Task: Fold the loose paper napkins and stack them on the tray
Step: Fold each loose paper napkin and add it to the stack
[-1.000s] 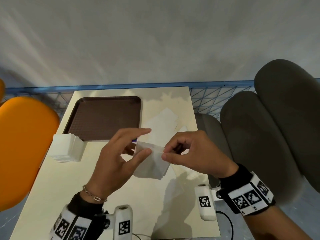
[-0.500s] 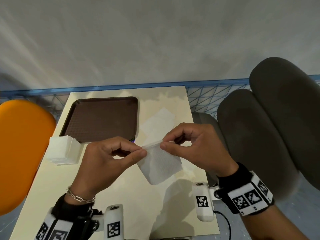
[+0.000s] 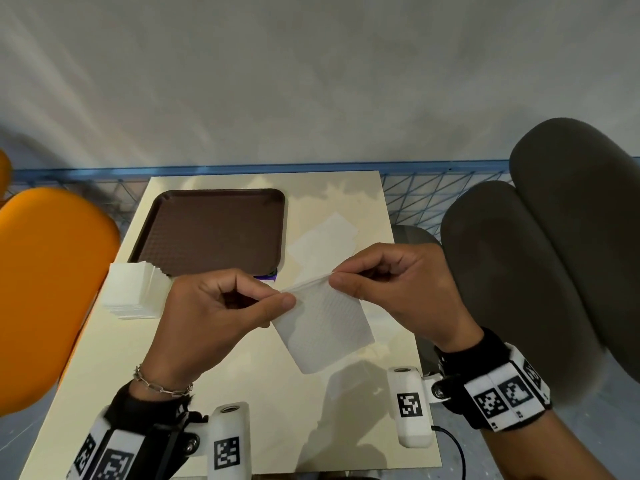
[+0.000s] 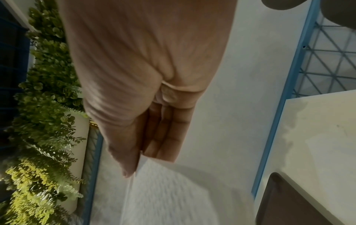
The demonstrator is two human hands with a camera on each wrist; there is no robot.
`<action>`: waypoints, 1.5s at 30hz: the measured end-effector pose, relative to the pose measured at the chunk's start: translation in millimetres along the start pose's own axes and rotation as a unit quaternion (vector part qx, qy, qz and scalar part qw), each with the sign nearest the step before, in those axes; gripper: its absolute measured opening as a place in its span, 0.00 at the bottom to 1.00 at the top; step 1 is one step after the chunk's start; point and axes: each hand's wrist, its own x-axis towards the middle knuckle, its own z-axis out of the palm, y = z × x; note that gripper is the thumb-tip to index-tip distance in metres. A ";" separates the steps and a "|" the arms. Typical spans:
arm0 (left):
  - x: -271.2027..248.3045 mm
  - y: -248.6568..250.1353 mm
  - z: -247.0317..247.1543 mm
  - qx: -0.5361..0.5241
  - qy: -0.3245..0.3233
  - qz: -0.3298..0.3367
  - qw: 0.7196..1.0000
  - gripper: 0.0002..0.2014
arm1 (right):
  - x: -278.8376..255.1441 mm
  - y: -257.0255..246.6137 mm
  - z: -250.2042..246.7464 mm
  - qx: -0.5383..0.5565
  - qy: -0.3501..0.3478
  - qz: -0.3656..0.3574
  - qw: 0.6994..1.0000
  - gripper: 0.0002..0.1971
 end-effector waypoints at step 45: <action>-34.7 -87.8 -62.7 -0.262 0.120 -0.246 0.926 0.17 | 41.7 36.0 139.9 0.093 0.001 0.187 0.978 0.12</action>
